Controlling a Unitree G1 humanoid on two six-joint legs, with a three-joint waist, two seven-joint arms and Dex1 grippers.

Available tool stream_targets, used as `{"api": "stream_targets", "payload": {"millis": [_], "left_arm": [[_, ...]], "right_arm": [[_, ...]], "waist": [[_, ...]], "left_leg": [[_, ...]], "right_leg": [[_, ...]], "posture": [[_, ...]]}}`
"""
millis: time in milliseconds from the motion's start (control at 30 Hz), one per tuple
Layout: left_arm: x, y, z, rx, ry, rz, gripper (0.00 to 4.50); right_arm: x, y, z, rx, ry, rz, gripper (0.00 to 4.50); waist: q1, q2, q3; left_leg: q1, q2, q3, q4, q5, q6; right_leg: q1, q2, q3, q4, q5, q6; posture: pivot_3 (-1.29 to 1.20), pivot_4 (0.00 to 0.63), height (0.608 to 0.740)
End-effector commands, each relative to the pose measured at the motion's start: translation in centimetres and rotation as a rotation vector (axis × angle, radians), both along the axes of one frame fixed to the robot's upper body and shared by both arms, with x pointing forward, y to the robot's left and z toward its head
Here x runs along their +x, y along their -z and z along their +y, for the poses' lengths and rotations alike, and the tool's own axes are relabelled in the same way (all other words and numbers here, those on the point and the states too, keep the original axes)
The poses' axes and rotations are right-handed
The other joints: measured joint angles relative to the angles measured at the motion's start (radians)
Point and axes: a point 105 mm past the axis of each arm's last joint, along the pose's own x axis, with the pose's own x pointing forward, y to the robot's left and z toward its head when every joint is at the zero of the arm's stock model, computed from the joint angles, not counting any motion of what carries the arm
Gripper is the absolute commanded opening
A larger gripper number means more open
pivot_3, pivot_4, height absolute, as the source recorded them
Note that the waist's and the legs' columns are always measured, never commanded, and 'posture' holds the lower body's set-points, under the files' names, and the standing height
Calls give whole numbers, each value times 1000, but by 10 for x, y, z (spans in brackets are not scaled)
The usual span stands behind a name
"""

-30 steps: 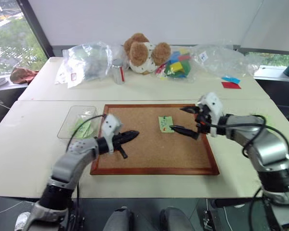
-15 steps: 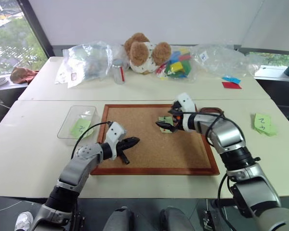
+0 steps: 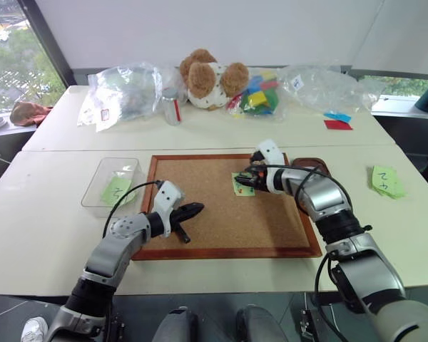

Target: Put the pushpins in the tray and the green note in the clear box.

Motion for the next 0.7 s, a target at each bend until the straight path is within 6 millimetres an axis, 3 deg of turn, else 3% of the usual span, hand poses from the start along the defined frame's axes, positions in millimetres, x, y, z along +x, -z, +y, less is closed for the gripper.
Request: {"api": "stream_targets", "payload": {"millis": [33, 167, 400, 600, 700], "left_arm": [[0, 4, 5, 10, -24, 12, 0], [0, 6, 7, 13, -27, 17, 0], [-2, 12, 5, 22, -25, 37, 0], [-5, 19, 4, 37, -21, 65, 0], [-5, 21, 4, 38, -24, 72, 0]], "right_arm": [[5, -19, 1, 34, -7, -59, 1828], [5, -22, 2, 41, -13, -62, 67], [2, -36, 2, 47, -31, -101, 67], [-2, -70, -9, 80, -5, -171, 67], [-6, -90, -25, 105, 41, -210, 67]], "waist": [[0, 0, 0], [0, 0, 0], [0, 0, 0], [1, 1, 0], [1, 1, 0]], "left_leg": [[0, 0, 0, 0, 0, 0], [0, 0, 0, 0, 0, 0], [0, 0, 0, 0, 0, 0], [0, 0, 0, -1, 0, 1], [0, 0, 0, -1, -2, 4]], "right_leg": [[0, 0, 0, 0, 0, 0], [0, 0, 0, 0, 0, 0], [0, 0, 0, 0, 0, 0], [-1, 0, 0, 0, 0, 0], [0, 0, 0, 0, 0, 0]], "posture": [[0, 150, 740], [0, 150, 740], [0, 150, 740], [0, 150, 740], [0, 150, 740]]}}
